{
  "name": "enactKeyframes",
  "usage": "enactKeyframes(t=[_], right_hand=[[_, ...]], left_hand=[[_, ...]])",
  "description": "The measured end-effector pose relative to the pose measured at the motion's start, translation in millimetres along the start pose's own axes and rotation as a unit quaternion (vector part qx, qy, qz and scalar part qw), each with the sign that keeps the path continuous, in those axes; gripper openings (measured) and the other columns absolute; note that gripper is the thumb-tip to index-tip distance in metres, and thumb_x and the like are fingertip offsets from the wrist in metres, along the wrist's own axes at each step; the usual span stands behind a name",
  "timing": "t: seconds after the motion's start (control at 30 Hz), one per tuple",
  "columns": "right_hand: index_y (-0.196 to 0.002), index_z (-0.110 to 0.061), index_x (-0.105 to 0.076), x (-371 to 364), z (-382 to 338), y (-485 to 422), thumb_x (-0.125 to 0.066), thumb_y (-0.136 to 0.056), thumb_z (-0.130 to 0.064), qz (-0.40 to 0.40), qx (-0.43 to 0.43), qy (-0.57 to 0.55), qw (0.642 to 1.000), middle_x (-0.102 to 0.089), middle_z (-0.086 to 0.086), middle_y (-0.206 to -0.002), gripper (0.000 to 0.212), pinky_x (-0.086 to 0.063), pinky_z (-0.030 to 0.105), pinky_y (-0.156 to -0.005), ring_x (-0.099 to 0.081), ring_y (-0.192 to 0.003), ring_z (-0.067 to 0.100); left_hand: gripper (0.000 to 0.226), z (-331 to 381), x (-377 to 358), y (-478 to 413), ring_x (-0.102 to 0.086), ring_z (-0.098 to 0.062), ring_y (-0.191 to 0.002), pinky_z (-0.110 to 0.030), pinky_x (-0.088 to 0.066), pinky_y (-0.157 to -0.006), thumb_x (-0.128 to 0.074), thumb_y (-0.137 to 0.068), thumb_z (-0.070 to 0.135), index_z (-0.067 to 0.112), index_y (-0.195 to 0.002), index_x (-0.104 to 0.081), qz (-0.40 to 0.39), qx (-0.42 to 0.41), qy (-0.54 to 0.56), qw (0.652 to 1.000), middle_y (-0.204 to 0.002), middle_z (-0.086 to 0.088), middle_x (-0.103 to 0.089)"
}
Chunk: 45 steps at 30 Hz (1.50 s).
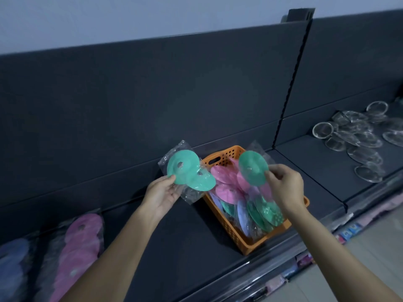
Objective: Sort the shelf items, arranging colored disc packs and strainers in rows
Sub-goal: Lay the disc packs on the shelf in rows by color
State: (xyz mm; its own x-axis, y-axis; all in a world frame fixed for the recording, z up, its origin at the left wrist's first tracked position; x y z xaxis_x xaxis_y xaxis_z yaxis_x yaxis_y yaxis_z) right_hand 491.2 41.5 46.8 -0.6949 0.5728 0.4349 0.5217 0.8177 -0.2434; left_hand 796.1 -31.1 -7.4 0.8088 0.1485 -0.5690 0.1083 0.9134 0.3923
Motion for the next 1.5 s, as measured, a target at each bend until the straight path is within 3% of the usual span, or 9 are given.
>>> enactKeyframes(t=[0.2, 0.5, 0.63, 0.77, 0.9, 1.03, 1.13, 1.3, 1.5], right_hand=[[-0.094, -0.013, -0.068, -8.3, -25.1, 6.3, -0.061, -0.09, -0.009, -0.004, -0.103, -0.201, 0.974, -0.066, 0.002, -0.077, 0.009, -0.045, 0.025, -0.05, -0.057, -0.061, 0.015], [-0.083, 0.003, -0.064, -69.7, -62.2, 46.9, -0.057, -0.088, 0.004, -0.125, -0.171, -0.344, 0.915, -0.059, 0.017, -0.077, 0.009, -0.043, 0.031, -0.059, -0.051, -0.067, 0.024], [-0.076, 0.002, -0.062, -104.1, -57.9, 76.9, -0.055, -0.088, 0.007, -0.167, -0.212, -0.364, 0.892, -0.063, 0.01, -0.063, 0.014, -0.049, 0.021, -0.044, -0.058, -0.049, 0.014], [-0.079, 0.0, -0.067, -130.7, -45.3, 100.7, -0.057, -0.087, 0.007, -0.192, -0.215, -0.332, 0.898, -0.071, 0.006, -0.066, 0.014, -0.052, 0.022, -0.05, -0.066, -0.057, 0.015], [-0.089, -0.004, -0.069, -145.5, -24.0, 118.3, -0.059, -0.086, 0.005, -0.224, -0.201, -0.257, 0.918, -0.073, 0.01, -0.08, 0.014, -0.053, 0.026, -0.057, -0.068, -0.07, 0.021], [-0.086, -0.012, -0.069, -153.1, -6.2, 129.3, -0.058, -0.087, 0.001, -0.246, -0.181, -0.176, 0.936, -0.074, 0.003, -0.079, 0.017, -0.052, 0.026, -0.06, -0.069, -0.073, 0.016], [-0.087, -0.014, -0.067, -154.6, 4.7, 129.1, -0.057, -0.087, -0.001, -0.243, -0.175, -0.116, 0.947, -0.072, 0.002, -0.081, 0.016, -0.048, 0.022, -0.057, -0.067, -0.073, 0.015], [-0.092, -0.009, -0.066, -154.7, 13.5, 127.9, -0.055, -0.09, -0.001, -0.242, -0.211, -0.116, 0.94, -0.07, 0.005, -0.083, 0.014, -0.045, 0.021, -0.051, -0.063, -0.068, 0.014], [-0.089, -0.009, -0.066, -160.3, -2.3, 122.0, -0.059, -0.088, 0.0, -0.256, -0.217, -0.161, 0.928, -0.071, 0.007, -0.081, 0.012, -0.046, 0.021, -0.048, -0.064, -0.06, 0.011]], left_hand=[[0.018, 9.7, 10.9, 14.8, -0.07, -0.024, -0.097, -0.058, -0.053, -0.081, -0.049, -0.094, 0.008, 0.006, -0.11, -0.059, -0.068, -0.013, 0.051, 0.996, -0.101, -0.012, -0.073], [0.025, 19.9, 79.6, 51.5, -0.066, -0.03, -0.104, -0.05, -0.057, -0.08, -0.04, -0.096, 0.003, -0.001, -0.117, -0.055, -0.054, -0.032, 0.099, 0.993, -0.115, -0.018, -0.067], [0.025, 1.4, 118.0, 64.7, -0.067, -0.03, -0.103, -0.05, -0.057, -0.078, -0.04, -0.096, 0.001, -0.003, -0.117, -0.054, -0.007, 0.006, 0.098, 0.995, -0.115, -0.02, -0.066], [0.013, -11.4, 141.8, 71.7, -0.069, -0.028, -0.087, -0.038, -0.06, -0.064, -0.045, -0.095, -0.002, -0.001, -0.096, -0.058, 0.063, 0.037, -0.033, 0.997, -0.103, -0.021, -0.068], [0.01, -11.0, 156.7, 71.5, -0.065, -0.027, -0.085, -0.032, -0.058, -0.058, -0.049, -0.094, 0.0, 0.004, -0.086, -0.053, 0.128, 0.027, -0.242, 0.961, -0.104, -0.019, -0.062], [0.006, -4.8, 158.6, 65.9, -0.061, -0.027, -0.09, -0.048, -0.058, -0.076, -0.051, -0.093, 0.005, 0.008, -0.091, -0.055, 0.169, -0.014, -0.369, 0.914, -0.102, -0.017, -0.06], [0.004, -0.5, 154.7, 61.7, -0.06, -0.025, -0.093, -0.051, -0.055, -0.085, -0.056, -0.09, 0.012, 0.014, -0.094, -0.057, 0.169, -0.028, -0.384, 0.907, -0.102, -0.01, -0.061], [0.01, 5.3, 150.5, 58.6, -0.06, -0.018, -0.081, -0.029, -0.047, -0.067, -0.069, -0.082, 0.014, 0.017, -0.084, -0.059, 0.165, -0.071, -0.405, 0.896, -0.089, -0.002, -0.065], [0.014, 26.8, 148.6, 60.1, -0.053, -0.021, -0.067, -0.037, -0.044, -0.061, -0.068, -0.08, 0.013, 0.01, -0.076, -0.055, 0.192, -0.156, -0.462, 0.852, -0.074, -0.006, -0.061]])
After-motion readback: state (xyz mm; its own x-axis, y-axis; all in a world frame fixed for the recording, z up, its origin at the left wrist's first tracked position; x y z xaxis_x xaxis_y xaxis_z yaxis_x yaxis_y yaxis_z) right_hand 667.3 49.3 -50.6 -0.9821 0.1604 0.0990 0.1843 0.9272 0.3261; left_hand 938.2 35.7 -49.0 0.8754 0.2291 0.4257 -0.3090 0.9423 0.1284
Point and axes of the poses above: each hand's wrist, its own y-axis away from the middle knuckle, its own x-axis out of the back of the hand, z = x × y, the point moved 6 cm from there along -y, towards the middle knuckle
